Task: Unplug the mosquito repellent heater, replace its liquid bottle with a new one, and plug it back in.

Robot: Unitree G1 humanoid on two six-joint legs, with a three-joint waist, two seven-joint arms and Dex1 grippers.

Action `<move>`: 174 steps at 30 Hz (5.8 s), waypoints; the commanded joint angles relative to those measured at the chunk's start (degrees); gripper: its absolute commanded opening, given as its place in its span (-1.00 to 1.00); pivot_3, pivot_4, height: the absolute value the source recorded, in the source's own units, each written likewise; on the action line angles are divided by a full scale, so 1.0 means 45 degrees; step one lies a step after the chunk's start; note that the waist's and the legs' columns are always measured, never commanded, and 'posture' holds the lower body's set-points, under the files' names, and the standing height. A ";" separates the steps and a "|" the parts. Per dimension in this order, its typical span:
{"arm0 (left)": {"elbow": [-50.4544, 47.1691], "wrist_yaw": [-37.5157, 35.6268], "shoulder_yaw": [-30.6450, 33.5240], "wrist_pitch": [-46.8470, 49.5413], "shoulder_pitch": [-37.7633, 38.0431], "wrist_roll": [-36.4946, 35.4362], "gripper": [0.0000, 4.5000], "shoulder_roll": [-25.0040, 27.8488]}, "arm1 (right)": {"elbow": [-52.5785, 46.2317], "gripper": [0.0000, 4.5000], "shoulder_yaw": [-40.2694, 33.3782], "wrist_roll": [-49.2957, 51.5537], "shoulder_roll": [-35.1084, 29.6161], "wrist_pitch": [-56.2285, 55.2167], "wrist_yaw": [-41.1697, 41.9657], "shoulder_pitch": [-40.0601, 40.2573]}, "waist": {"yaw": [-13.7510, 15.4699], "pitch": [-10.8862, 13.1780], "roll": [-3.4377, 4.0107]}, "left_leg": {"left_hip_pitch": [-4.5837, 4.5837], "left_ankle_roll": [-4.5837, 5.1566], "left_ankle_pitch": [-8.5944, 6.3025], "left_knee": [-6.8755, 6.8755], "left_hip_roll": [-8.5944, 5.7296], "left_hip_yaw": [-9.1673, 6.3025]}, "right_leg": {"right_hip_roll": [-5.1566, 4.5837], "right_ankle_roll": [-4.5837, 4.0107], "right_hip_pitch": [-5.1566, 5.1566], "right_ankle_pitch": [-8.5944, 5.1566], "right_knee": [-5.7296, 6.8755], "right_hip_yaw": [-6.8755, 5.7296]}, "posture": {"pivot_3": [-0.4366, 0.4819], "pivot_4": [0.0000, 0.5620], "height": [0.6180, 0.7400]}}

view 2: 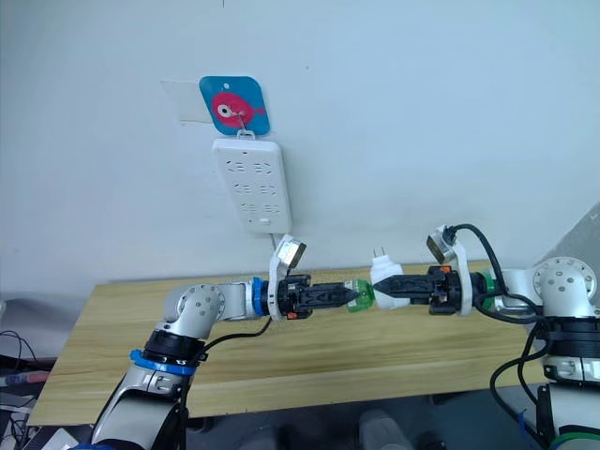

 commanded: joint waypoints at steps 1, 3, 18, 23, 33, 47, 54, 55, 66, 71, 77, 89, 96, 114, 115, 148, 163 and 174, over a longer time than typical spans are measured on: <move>-0.1526 -0.1618 -0.0119 -0.0960 -0.0068 0.0605 0.99 0.1381 | 0.0219 0.33 -0.0598 0.0049 -0.0035 0.0095 0.0085 -0.0301 | -0.0003 0.0003 0.0000 | 0.0000 0.0000 0.0000 -0.0003 0.0000 0.0001 | 0.0000 -0.0007 -0.0001 0.0004 -0.0001 0.0001 | -0.34 -0.62 1.00; -0.2760 -0.2387 -0.0623 -0.2272 0.0396 0.1550 0.99 0.2307 | 0.0559 0.33 -0.0709 -0.0177 0.0046 0.0053 0.0056 -0.0509 | -0.0008 0.0011 -0.0010 | -0.0004 -0.0002 -0.0001 -0.0013 0.0003 0.0005 | 0.0000 -0.0008 -0.0004 0.0005 -0.0016 0.0002 | -0.33 -0.62 1.00; 0.1155 0.2041 -0.1054 -2.5008 0.1313 1.2104 0.99 0.0331 | 0.0984 0.33 -0.0702 0.0254 0.0210 0.0100 -0.0137 -0.1011 | 0.0758 0.0021 -0.0024 | -0.0010 0.0052 -0.0045 -0.0016 0.0018 0.0102 | -0.0028 -0.0035 0.0007 0.0020 -0.0093 0.0049 | -0.28 -0.61 1.00; 0.2854 0.4254 -0.1128 -2.7253 0.0514 1.4739 0.99 -0.0195 | 0.1110 0.33 -0.0674 0.0534 0.0308 0.0100 -0.0487 -0.1093 | 0.0844 0.0020 -0.0023 | -0.0012 0.0067 -0.0053 -0.0003 0.0013 0.0111 | -0.0037 -0.0033 0.0008 0.0021 -0.0088 0.0041 | -0.28 -0.60 1.00; 0.3625 0.6521 -0.1853 -2.7805 -0.0360 1.6485 0.99 -0.0519 | 0.0999 0.33 -0.0535 0.1409 0.0398 0.0100 -0.1169 -0.0978 | 0.0839 0.0020 -0.0022 | -0.0015 0.0071 -0.0055 -0.0002 0.0013 0.0113 | -0.0037 -0.0032 0.0006 0.0021 -0.0075 0.0027 | -0.29 -0.58 1.00; 0.3319 0.5717 -0.3105 -2.5968 -0.0273 1.3646 0.03 -0.0118 | 0.1094 0.33 -0.0518 0.1634 0.0438 0.0100 -0.1470 -0.1037 | 0.0835 0.0020 -0.0022 | -0.0015 0.0070 -0.0055 -0.0002 0.0015 0.0112 | -0.0037 -0.0032 0.0006 0.0021 -0.0074 0.0020 | -0.30 -0.56 1.00; -0.1591 0.1732 -0.3174 -1.3311 0.0684 0.4713 0.03 0.0027 | 0.0897 0.33 -0.0384 0.1272 0.0153 0.0100 -0.1104 -0.1052 | 0.0687 0.0031 -0.0007 | -0.0037 0.0071 -0.0054 0.0004 0.0022 0.0074 | -0.0023 -0.0029 -0.0007 0.0019 -0.0064 -0.0007 | -0.30 -0.56 1.00; -0.2002 0.1729 -0.2999 -1.2084 0.0658 0.4077 0.03 0.0089 | 0.0875 0.33 -0.0361 0.1242 0.0127 0.0100 -0.1056 -0.1051 | 0.0660 0.0031 -0.0007 | -0.0031 0.0072 -0.0054 0.0005 0.0022 0.0067 | -0.0017 -0.0029 0.0001 0.0019 -0.0065 -0.0009 | -0.30 -0.56 1.00; -0.1259 0.3624 -0.0001 0.1436 -0.0393 -0.6139 0.03 0.0156 | -0.0025 0.33 -0.0069 0.0861 0.0031 0.0099 -0.0404 -0.0650 | 0.0564 0.0036 -0.0010 | -0.0034 0.0078 -0.0058 0.0013 0.0015 0.0006 | 0.0005 0.0024 0.0001 -0.0011 -0.0074 -0.0026 | -0.34 -0.58 1.00; -0.0477 0.4578 0.0899 0.2402 -0.0340 -0.6368 0.03 -0.0611 | -0.0055 0.33 -0.0202 0.0931 0.0057 0.0099 -0.0468 -0.0559 | 0.0604 0.0036 -0.0011 | -0.0035 0.0074 -0.0056 0.0028 0.0013 0.0008 | 0.0003 0.0011 0.0011 -0.0004 -0.0074 -0.0024 | -0.36 -0.58 1.00; -0.0650 0.4909 0.1355 0.2533 -0.0265 -0.5900 0.44 -0.1155 | -0.0090 0.33 -0.0339 0.0948 0.0109 0.0099 -0.0624 -0.0425 | 0.0613 0.0036 -0.0011 | -0.0035 0.0059 -0.0047 0.0023 0.0013 0.0019 | 0.0003 -0.0026 0.0010 0.0017 -0.0081 -0.0013 | -0.35 -0.58 1.00; -0.0481 0.6214 0.2619 0.2857 0.0002 -0.6106 0.98 -0.1822 | 0.0603 0.33 -0.0809 0.1226 0.0597 0.0099 -0.1346 -0.0633 | 0.0623 0.0037 -0.0011 | -0.0033 0.0029 -0.0031 0.0023 0.0013 0.0030 | 0.0001 -0.0026 0.0010 0.0017 -0.0082 -0.0003 | -0.32 -0.58 1.00; -0.1739 0.5038 0.2980 0.1978 0.0566 -0.4499 0.98 -0.0010 | 0.0862 0.33 -0.1064 0.1311 0.0546 0.0099 -0.1532 -0.0636 | 0.0585 0.0040 -0.0014 | -0.0033 0.0028 -0.0030 0.0019 0.0014 0.0033 | 0.0001 -0.0026 0.0004 0.0017 -0.0083 0.0002 | -0.32 -0.57 1.00; -0.0421 0.2355 -0.0749 -2.5021 0.2438 1.2212 0.98 0.1097 | 0.1574 0.33 -0.0953 0.1853 0.0616 0.0100 -0.1839 -0.1197 | 0.1023 0.0078 -0.0011 | -0.0019 0.0088 -0.0073 -0.0004 0.0025 0.0146 | -0.0028 -0.0036 -0.0007 0.0022 -0.0118 0.0077 | -0.25 -0.55 1.00; -0.0039 0.2798 -0.0692 -2.5705 0.2276 1.2683 0.98 0.0907 | 0.1543 0.33 -0.0925 0.1964 0.0612 0.0100 -0.1885 -0.1179 | 0.1019 0.0078 -0.0011 | -0.0023 0.0100 -0.0079 -0.0004 0.0024 0.0151 | -0.0033 -0.0036 -0.0008 0.0022 -0.0122 0.0076 | -0.25 -0.55 1.00; 0.3029 0.9576 -0.2047 -2.8549 -0.0382 1.8264 0.70 0.0332 | 0.0847 0.33 0.0074 0.5619 0.0344 -0.0927 -0.4333 -0.0490 | 0.0953 0.0078 -0.0010 | -0.0038 0.0114 -0.0086 0.0011 0.0025 0.0148 | -0.0039 -0.0032 -0.0015 0.0023 -0.0090 0.0047 | -0.30 -0.54 1.00; 0.1024 0.5072 -0.4788 -2.3758 0.0236 1.0055 -0.01 0.0930 | 0.0500 0.33 0.0504 0.5527 -0.0293 -0.1091 -0.4028 -0.0321 | 0.0924 0.0095 0.0002 | -0.0040 0.0113 -0.0086 0.0009 0.0027 0.0148 | -0.0039 -0.0030 -0.0018 0.0022 -0.0086 0.0044 | -0.31 -0.50 1.00; -0.3782 0.5823 -0.2518 -0.4388 0.0247 -0.6196 -0.01 0.1700 | -0.0696 0.33 0.0699 0.3796 -0.0746 -0.0800 -0.2314 0.0192 | 0.0846 0.0213 0.0027 | -0.0040 0.0117 -0.0087 0.0022 0.0026 0.0067 | -0.0016 0.0029 -0.0006 -0.0012 -0.0083 -0.0003 | -0.28 -0.47 1.00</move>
